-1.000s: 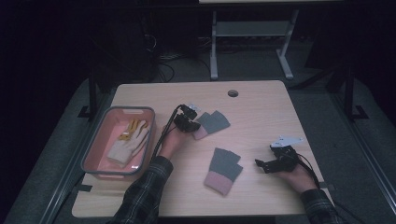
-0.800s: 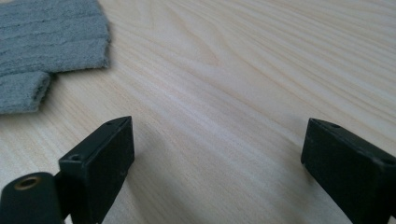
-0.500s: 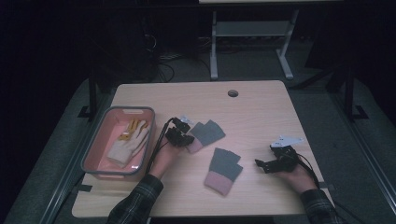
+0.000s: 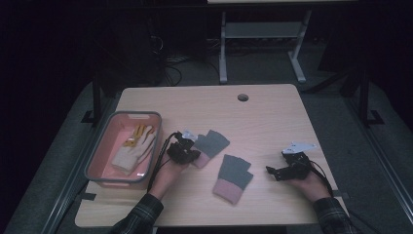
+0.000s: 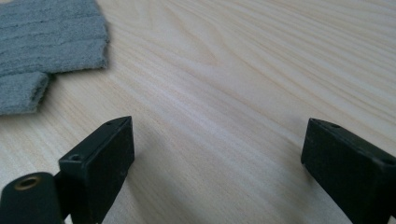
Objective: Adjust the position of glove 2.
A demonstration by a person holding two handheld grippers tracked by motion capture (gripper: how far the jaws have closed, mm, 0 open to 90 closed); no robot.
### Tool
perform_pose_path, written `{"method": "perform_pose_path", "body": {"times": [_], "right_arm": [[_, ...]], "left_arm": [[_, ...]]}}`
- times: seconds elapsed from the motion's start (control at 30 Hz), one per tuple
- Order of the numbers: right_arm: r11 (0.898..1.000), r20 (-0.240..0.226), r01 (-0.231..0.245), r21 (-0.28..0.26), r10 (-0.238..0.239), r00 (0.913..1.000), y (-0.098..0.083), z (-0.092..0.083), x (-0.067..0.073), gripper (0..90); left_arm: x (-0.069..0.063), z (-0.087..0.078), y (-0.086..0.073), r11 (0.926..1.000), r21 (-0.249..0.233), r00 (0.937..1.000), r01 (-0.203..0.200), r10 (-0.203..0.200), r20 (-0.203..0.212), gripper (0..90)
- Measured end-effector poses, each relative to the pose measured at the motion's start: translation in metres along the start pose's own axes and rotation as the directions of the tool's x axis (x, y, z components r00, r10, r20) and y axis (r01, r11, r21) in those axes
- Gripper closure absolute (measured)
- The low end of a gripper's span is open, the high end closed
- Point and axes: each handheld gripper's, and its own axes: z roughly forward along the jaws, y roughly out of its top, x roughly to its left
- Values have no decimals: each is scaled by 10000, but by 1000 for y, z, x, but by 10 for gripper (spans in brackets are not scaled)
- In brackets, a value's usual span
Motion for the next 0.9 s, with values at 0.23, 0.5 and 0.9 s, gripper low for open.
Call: {"method": "perform_pose_path", "body": {"times": [0.23, 0.5, 0.9], "right_arm": [[10000, 20, -7, 5, 7, 10000, 0, 0, 0, 91], [10000, 18, -16, 7, 16, 10000, 0, 0, 0, 91], [9994, -1051, 359, 26, -355, 9938, 11, -20, 21, 520]], "left_arm": [[24, 9, 16, 9960, -312, 9958, 834, -845, -350, 653], [37, 22, 11, 9934, -79, 9917, 1143, -1146, -586, 496], [40, 25, 5, 9890, 177, 9880, 1466, -1473, 476, 805]]}}
